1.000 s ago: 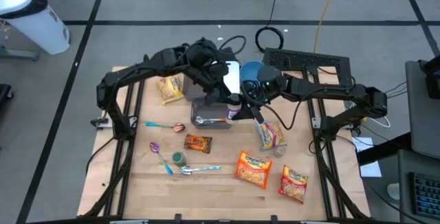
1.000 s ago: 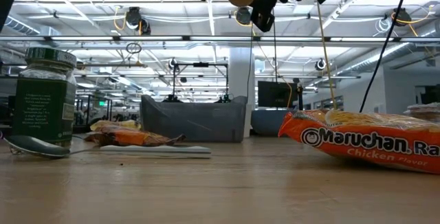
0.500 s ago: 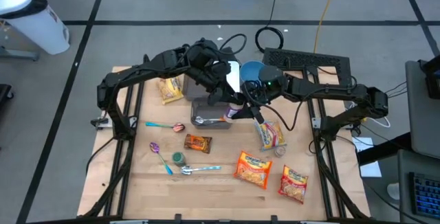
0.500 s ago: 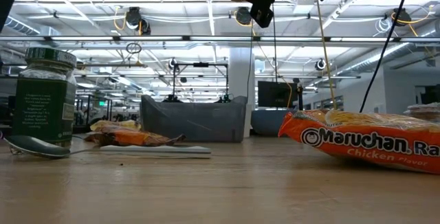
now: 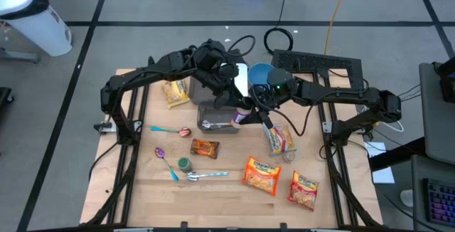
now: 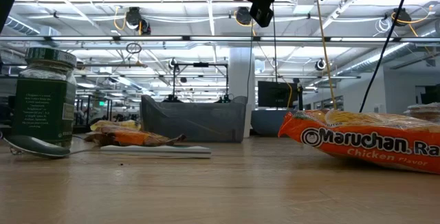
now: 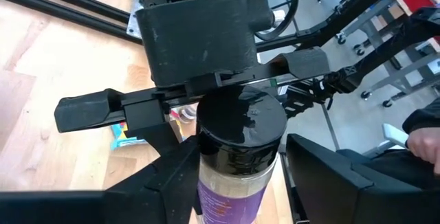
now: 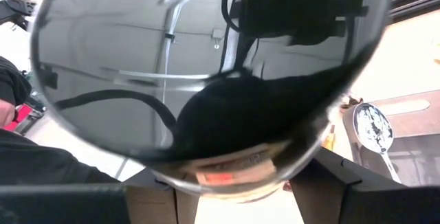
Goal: Pick & Place Food Item
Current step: Put the violet seasoning bottle into the top black bin
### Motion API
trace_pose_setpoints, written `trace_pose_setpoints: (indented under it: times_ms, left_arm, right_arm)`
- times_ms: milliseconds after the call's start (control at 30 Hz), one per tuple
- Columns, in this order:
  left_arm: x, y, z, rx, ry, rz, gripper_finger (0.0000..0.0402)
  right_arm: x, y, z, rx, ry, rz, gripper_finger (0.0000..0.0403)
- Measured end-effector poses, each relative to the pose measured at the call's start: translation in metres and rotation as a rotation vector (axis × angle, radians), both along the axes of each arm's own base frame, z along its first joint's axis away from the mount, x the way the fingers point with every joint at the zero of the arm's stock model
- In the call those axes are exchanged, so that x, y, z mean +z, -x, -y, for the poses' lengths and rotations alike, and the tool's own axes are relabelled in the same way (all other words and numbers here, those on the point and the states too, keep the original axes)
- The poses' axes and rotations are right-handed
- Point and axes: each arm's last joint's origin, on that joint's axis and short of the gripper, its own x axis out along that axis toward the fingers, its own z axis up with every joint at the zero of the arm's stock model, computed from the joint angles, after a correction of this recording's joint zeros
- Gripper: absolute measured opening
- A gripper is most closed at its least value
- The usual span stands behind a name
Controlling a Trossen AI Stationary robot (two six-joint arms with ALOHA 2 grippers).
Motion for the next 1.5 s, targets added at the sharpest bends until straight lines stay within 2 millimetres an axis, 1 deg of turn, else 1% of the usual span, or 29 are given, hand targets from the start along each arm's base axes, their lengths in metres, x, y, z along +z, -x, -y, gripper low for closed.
trace_pose_setpoints:
  times_ms: [200,333,500,633,1000,1167,1367,1500]
  left_arm:
    - [0.0,0.0,-0.002,0.015,0.038,-0.013,0.0286]
    - [0.001,0.0,0.0,0.013,0.034,-0.007,0.0324]
    - [0.001,-0.001,0.0,0.055,-0.025,0.001,0.0345]
    - [0.001,-0.002,-0.001,0.074,-0.064,0.012,0.0343]
    - [0.001,-0.002,-0.003,0.108,-0.152,0.021,0.0311]
    - [0.0,-0.002,-0.005,0.145,-0.187,0.013,0.0303]
    - [-0.001,0.0,-0.009,0.154,-0.18,-0.009,0.0307]
    - [-0.001,0.001,-0.01,0.141,-0.153,-0.005,0.0301]
  right_arm:
    - [0.0,0.0,0.0,-0.01,-0.015,-0.007,0.0171]
    - [0.0,0.0,0.0,-0.012,-0.015,-0.006,0.0171]
    - [0.001,-0.001,0.001,-0.03,-0.023,-0.001,0.0171]
    - [0.001,-0.002,0.002,-0.051,-0.014,0.007,0.0171]
    - [0.004,-0.002,0.002,-0.042,-0.02,0.031,0.0171]
    - [0.004,-0.002,0.001,-0.04,-0.02,0.032,0.0171]
    - [0.004,-0.003,0.001,-0.039,-0.015,0.04,0.0171]
    - [0.006,-0.003,0.001,-0.033,-0.008,0.058,0.0171]
